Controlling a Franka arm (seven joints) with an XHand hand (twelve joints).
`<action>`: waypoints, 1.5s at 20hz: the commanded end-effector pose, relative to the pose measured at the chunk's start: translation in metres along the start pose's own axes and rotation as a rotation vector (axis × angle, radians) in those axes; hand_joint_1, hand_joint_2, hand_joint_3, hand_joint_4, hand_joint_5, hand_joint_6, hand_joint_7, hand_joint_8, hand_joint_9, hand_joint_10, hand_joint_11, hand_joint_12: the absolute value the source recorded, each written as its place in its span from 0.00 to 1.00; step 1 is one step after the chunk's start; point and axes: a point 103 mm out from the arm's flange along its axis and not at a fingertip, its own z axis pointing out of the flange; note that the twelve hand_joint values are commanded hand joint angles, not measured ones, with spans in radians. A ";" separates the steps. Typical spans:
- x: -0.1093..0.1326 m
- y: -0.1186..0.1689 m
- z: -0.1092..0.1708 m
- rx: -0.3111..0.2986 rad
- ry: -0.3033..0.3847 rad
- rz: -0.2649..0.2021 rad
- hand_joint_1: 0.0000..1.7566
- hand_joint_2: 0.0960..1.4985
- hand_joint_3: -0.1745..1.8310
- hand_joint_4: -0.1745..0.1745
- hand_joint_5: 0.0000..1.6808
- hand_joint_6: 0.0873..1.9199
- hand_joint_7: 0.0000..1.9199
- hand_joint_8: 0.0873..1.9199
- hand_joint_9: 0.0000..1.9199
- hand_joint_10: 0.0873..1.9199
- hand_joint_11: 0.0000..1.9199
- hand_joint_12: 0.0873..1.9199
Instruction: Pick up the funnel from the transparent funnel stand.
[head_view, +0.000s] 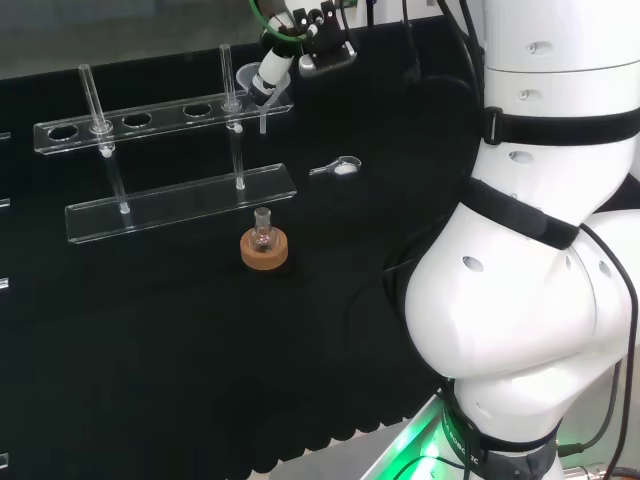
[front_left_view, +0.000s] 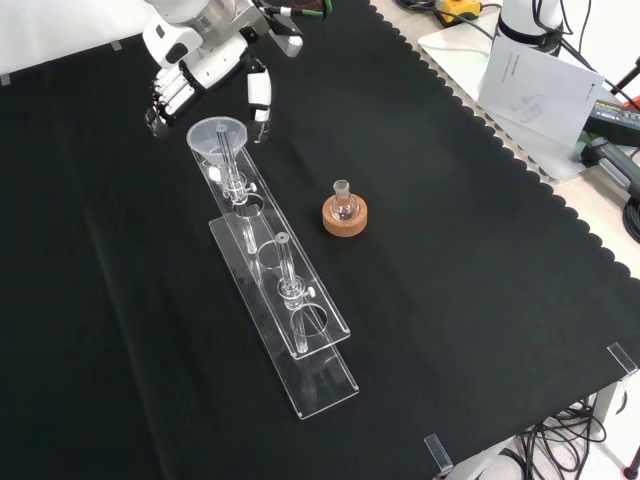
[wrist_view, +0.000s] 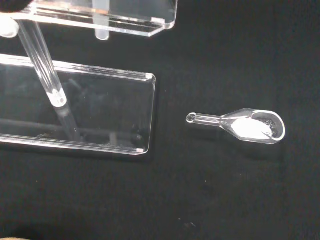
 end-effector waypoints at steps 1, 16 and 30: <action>0.042 0.003 0.003 -0.032 -0.009 -0.007 0.35 0.45 0.20 0.49 0.00 0.00 0.00 0.10 0.04 0.41 0.07 0.76; 0.008 0.001 0.000 -0.056 0.042 -0.114 0.35 0.45 0.21 0.48 0.01 0.00 0.00 0.14 0.06 0.40 0.09 0.76; 0.022 0.013 0.013 -0.035 0.070 -0.140 0.36 0.44 0.23 0.43 0.07 0.00 0.00 0.26 0.11 0.38 0.10 0.76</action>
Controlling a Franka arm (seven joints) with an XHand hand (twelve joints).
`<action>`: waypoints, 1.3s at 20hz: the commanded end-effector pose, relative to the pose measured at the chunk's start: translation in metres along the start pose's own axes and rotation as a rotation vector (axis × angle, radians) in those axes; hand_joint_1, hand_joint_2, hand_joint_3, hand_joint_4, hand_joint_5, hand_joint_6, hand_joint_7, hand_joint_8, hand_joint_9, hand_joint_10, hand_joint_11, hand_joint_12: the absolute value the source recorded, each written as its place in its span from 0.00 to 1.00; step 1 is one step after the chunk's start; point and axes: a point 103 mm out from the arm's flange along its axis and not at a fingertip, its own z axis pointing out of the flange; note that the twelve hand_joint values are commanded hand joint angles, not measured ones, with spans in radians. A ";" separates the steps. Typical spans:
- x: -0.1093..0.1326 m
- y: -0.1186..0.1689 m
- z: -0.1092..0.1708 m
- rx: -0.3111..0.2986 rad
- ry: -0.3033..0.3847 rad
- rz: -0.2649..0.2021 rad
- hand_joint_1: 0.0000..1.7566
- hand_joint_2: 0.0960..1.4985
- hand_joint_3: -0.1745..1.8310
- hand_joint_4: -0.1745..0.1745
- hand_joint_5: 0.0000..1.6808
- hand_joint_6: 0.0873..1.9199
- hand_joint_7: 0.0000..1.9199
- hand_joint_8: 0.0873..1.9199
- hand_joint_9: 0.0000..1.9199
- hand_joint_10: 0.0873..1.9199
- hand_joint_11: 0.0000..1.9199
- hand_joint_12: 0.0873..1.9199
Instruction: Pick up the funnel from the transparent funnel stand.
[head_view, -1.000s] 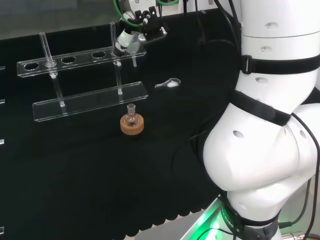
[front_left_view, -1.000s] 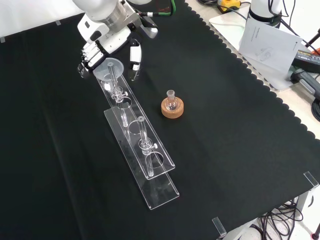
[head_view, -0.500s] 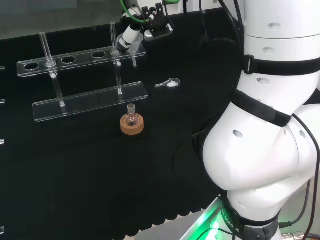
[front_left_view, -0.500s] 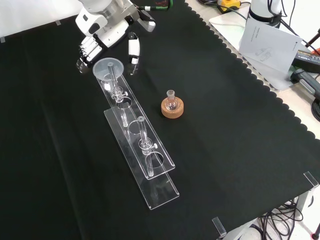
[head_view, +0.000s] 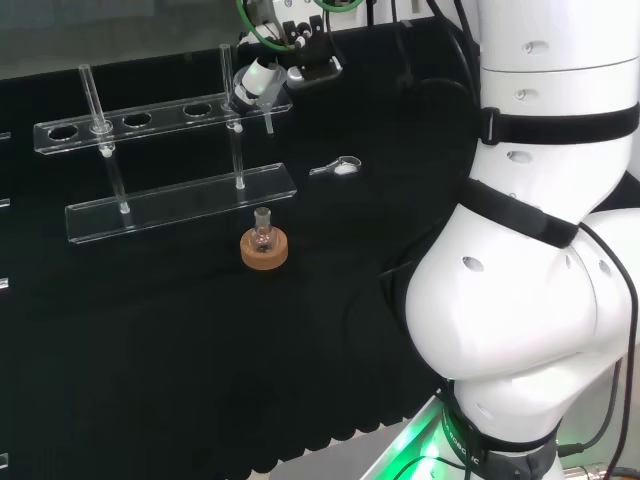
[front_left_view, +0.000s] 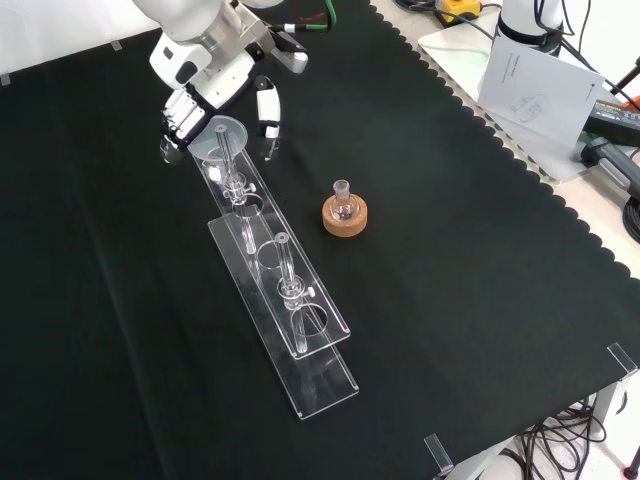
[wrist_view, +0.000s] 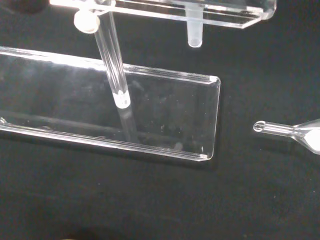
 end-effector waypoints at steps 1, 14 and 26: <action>-0.008 0.001 0.001 -0.024 -0.004 0.010 0.36 0.45 0.23 0.42 0.08 0.00 0.01 0.28 0.13 0.37 0.10 0.75; -0.001 -0.014 -0.023 -0.196 -0.174 0.086 0.43 0.50 0.33 0.35 0.41 0.18 0.33 0.35 0.48 0.28 0.25 0.65; -0.005 -0.074 -0.066 -0.210 -0.088 0.110 0.41 0.52 0.34 0.32 0.36 0.23 0.35 0.36 0.51 0.29 0.27 0.65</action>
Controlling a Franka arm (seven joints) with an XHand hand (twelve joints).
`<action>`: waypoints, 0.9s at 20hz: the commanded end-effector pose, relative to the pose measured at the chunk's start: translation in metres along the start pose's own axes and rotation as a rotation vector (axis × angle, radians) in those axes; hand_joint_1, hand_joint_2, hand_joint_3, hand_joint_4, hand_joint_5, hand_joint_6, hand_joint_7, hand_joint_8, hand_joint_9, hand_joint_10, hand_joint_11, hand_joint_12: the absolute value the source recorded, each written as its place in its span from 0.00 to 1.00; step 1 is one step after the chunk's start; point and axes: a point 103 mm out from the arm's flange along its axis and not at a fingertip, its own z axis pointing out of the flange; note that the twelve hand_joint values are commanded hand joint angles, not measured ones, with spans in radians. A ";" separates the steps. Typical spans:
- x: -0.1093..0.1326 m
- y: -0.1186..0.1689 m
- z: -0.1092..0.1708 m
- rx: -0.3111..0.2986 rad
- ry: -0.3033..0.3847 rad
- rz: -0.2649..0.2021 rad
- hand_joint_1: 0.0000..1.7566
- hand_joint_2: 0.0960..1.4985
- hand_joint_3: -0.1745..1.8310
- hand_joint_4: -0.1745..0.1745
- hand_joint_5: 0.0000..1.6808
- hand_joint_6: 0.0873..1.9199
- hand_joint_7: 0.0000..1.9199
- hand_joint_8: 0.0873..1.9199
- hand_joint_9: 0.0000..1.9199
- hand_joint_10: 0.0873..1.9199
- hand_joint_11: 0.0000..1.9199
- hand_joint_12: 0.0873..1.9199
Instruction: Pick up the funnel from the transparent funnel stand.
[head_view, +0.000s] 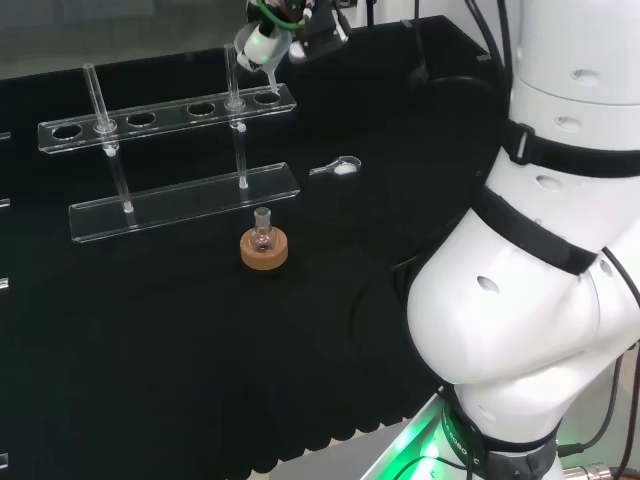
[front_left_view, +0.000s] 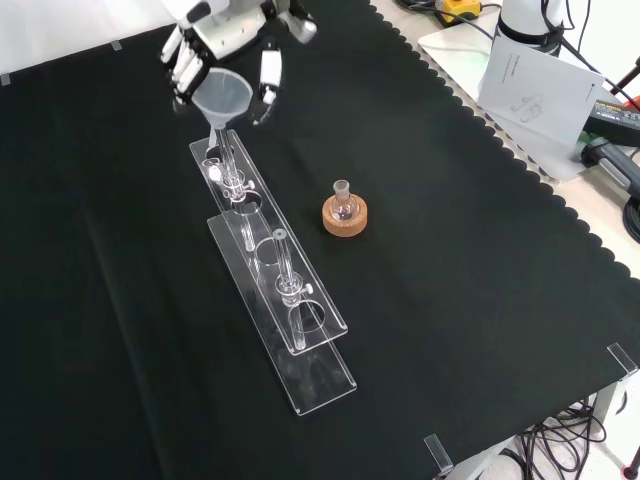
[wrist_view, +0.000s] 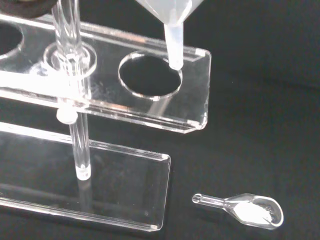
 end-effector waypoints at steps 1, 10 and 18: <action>-0.007 -0.035 -0.019 0.004 0.041 0.025 0.41 0.52 0.34 0.32 0.36 0.23 0.35 0.36 0.51 0.29 0.27 0.64; 0.005 -0.095 -0.037 -0.022 0.072 0.042 0.41 0.52 0.34 0.32 0.35 0.24 0.35 0.36 0.51 0.29 0.27 0.64; 0.027 -0.130 -0.021 -0.004 0.088 0.028 0.41 0.52 0.35 0.31 0.35 0.24 0.35 0.36 0.51 0.29 0.27 0.65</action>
